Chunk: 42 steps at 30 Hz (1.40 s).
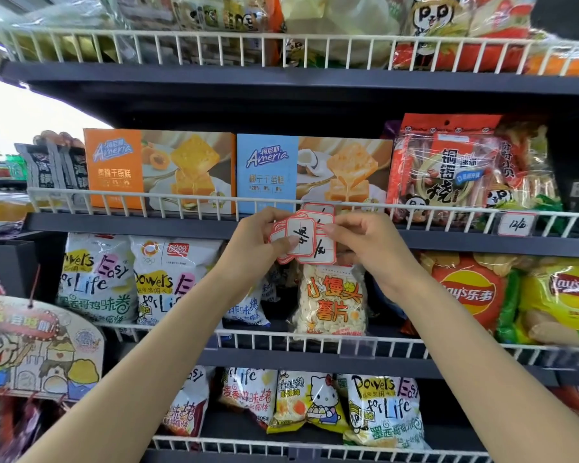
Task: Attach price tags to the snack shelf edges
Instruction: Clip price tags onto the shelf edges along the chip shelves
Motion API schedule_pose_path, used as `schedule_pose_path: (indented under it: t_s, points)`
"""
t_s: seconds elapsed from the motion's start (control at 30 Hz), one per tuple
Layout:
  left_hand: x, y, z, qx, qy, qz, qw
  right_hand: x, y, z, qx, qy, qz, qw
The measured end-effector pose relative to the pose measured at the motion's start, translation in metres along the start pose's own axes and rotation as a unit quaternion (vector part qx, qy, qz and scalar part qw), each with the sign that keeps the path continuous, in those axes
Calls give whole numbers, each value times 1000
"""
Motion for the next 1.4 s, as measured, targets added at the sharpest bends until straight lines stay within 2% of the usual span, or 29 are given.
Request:
schedule_pose_path:
  t_s: [0.17, 0.3, 0.43, 0.73, 0.9, 1.07, 1.2, 1.4]
  points:
    - [-6, -14, -5, 1, 3, -11, 1000, 3, -10, 5, 10, 45, 30, 999]
    - [-13, -20, -9, 6, 18, 22, 1000, 15, -13, 9, 13, 70, 10, 997]
    - [-19, -24, -15, -6, 17, 50, 999, 26, -14, 11, 26, 50, -34, 998]
    - [-19, -43, -52, -83, -29, -7, 996, 42, -20, 38, 59, 59, 10, 996]
    - [-28, -58, -79, -113, 45, 1, 993, 64, -33, 61, 78, 69, 15, 994]
    - [-47, -73, -99, -111, 115, 41, 986, 94, -42, 84, 98, 71, -1, 993]
    - [-64, -84, -115, -122, 102, 54, 986, 123, -44, 96, 121, 92, -24, 988]
    - [-93, -99, -145, -154, 79, 55, 983, 165, -47, 112, 158, 88, -13, 983]
Point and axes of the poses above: each hand's wrist, its own y-axis towards the middle knuckle, its own x-axis out of the palm, z = x × y, the point moved 5 cm from there along y, towards the middle knuckle, and after that the axes turned 2 degrees about y, right-handed, at the moved point
